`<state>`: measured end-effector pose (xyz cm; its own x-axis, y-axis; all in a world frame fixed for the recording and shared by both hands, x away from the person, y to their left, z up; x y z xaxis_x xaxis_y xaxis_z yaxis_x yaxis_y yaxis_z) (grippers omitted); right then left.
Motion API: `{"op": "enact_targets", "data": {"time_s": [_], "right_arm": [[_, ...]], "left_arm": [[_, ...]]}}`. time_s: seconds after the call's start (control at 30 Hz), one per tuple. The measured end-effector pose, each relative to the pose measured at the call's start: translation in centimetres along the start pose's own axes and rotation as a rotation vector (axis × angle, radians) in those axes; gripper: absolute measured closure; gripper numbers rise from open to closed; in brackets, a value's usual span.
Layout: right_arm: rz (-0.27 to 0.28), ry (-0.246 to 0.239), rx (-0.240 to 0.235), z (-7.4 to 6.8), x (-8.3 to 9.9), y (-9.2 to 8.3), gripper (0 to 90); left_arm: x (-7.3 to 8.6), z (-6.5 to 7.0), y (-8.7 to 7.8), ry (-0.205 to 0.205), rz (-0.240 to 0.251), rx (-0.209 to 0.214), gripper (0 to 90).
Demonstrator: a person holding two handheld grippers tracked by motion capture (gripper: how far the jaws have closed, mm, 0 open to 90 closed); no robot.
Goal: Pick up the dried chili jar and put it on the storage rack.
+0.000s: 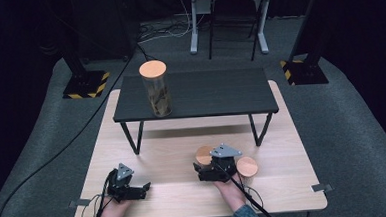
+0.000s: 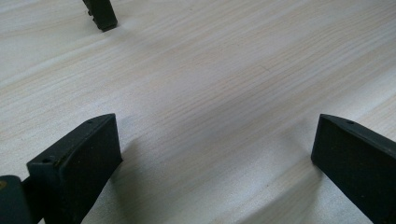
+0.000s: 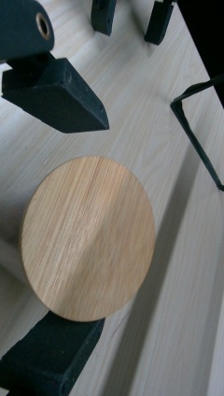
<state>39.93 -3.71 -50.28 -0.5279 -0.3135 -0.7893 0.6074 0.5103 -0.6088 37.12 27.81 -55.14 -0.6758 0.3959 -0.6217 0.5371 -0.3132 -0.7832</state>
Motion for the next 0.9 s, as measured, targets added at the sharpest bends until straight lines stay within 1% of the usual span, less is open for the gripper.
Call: {"op": "enact_targets", "data": {"time_s": [0.23,0.37,0.47,0.6,0.8,0.9], "right_arm": [[-0.029,-0.005,0.016,0.1,0.4,1.2,9.7],[-0.034,0.001,0.014,0.2,0.5,1.7,10.9],[-0.042,-0.010,0.024,0.2,0.6,2.2,11.0],[-0.054,0.012,0.018,0.5,1.0,2.9,13.0],[-0.069,0.015,0.021,0.6,1.5,3.5,15.6],[-0.074,0.019,0.018,0.8,1.8,3.8,19.4]], "left_arm": [[0.0,0.0,0.0,0.000,0.000,0.000,1.3],[0.0,0.0,0.0,0.000,0.000,0.000,1.2],[0.0,0.0,0.0,0.000,-0.001,0.000,1.2],[0.0,0.0,0.0,0.000,0.000,0.000,1.2],[0.0,0.0,0.0,0.002,0.000,0.001,1.2],[0.0,0.0,0.0,0.002,0.000,0.001,1.2]]}}
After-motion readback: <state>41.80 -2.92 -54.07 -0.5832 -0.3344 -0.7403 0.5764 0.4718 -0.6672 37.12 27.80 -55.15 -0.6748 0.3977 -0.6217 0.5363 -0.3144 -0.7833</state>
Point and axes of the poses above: each handheld gripper's, and its own axes: y roughly forward along the jaws, x roughly out of its underside, z roughly to its right, the point moved 3 cm from there along y, roughly forward along the jaws, and after that the axes turned 7 degrees about -z, right-handed, at the moved point
